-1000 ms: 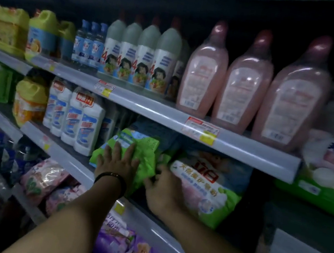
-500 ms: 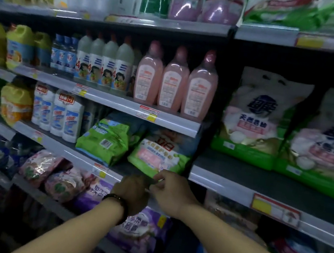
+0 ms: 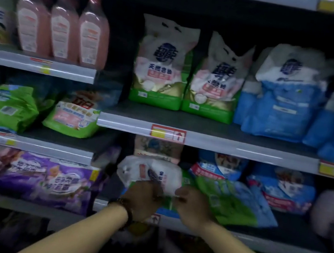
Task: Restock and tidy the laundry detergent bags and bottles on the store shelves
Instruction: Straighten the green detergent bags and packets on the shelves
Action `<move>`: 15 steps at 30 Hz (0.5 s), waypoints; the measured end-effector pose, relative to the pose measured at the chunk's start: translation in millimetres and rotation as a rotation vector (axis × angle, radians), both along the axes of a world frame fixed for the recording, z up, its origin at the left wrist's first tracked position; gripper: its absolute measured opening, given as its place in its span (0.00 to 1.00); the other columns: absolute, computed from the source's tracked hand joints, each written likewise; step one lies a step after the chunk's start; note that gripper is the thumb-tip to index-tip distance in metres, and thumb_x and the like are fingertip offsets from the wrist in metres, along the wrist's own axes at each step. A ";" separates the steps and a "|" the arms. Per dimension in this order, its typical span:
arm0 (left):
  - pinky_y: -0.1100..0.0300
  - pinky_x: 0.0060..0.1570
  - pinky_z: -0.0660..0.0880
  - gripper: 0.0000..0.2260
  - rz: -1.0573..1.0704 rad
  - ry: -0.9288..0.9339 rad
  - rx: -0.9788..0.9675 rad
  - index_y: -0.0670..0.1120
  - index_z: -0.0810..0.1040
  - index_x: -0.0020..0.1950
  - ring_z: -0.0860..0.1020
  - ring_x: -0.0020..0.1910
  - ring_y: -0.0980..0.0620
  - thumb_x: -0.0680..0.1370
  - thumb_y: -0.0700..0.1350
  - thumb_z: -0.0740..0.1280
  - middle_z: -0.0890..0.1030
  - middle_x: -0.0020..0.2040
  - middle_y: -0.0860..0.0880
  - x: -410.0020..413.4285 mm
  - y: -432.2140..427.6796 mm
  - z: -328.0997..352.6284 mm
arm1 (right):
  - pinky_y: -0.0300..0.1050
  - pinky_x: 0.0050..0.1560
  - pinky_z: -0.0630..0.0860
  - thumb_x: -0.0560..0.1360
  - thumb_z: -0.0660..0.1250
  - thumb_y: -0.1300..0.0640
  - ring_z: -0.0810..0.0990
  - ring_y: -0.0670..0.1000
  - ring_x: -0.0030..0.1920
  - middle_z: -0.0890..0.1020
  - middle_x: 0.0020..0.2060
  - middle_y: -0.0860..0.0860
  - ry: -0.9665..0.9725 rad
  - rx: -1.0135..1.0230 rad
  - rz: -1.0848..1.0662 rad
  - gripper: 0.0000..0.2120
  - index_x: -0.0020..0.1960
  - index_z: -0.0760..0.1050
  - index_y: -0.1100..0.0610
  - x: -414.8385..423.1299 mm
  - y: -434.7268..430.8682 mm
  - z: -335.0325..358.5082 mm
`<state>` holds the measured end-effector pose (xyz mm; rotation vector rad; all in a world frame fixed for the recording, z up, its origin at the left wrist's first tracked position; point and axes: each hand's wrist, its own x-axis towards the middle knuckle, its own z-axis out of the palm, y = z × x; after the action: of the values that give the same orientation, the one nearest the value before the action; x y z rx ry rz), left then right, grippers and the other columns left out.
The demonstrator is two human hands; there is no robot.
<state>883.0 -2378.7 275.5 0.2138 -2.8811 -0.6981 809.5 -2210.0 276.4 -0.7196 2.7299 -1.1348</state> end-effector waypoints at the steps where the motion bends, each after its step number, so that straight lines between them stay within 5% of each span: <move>1: 0.55 0.56 0.77 0.15 -0.009 -0.015 0.011 0.47 0.84 0.56 0.82 0.56 0.45 0.77 0.53 0.64 0.85 0.55 0.47 -10.0 10.6 -8.2 | 0.47 0.49 0.75 0.79 0.70 0.54 0.81 0.51 0.47 0.79 0.39 0.45 0.003 0.000 -0.044 0.11 0.39 0.77 0.45 -8.0 15.4 -7.2; 5: 0.56 0.60 0.76 0.13 -0.069 -0.002 0.043 0.48 0.81 0.63 0.81 0.60 0.43 0.78 0.47 0.69 0.83 0.60 0.44 -44.7 50.4 -36.7 | 0.49 0.39 0.78 0.79 0.71 0.52 0.82 0.56 0.35 0.77 0.27 0.50 -0.143 -0.108 -0.268 0.20 0.29 0.74 0.54 -44.4 67.3 -39.5; 9: 0.54 0.69 0.73 0.22 -0.177 -0.043 0.024 0.48 0.76 0.73 0.75 0.70 0.42 0.79 0.49 0.71 0.76 0.70 0.44 -80.7 88.5 -60.0 | 0.66 0.46 0.86 0.78 0.74 0.55 0.88 0.63 0.42 0.85 0.39 0.60 -0.478 -0.457 -0.571 0.12 0.39 0.79 0.59 -71.9 105.7 -61.1; 15: 0.48 0.79 0.63 0.36 -0.261 -0.164 -0.094 0.51 0.56 0.85 0.54 0.84 0.42 0.80 0.52 0.70 0.49 0.86 0.48 -133.7 140.0 -82.1 | 0.58 0.45 0.87 0.78 0.75 0.59 0.87 0.62 0.45 0.85 0.47 0.59 -0.593 -0.792 -0.732 0.04 0.51 0.81 0.55 -112.9 132.4 -92.4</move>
<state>749.3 -2238.7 193.4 -0.1258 -3.1248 -0.6078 696.6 -2077.6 184.0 0.6003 1.9831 -2.1599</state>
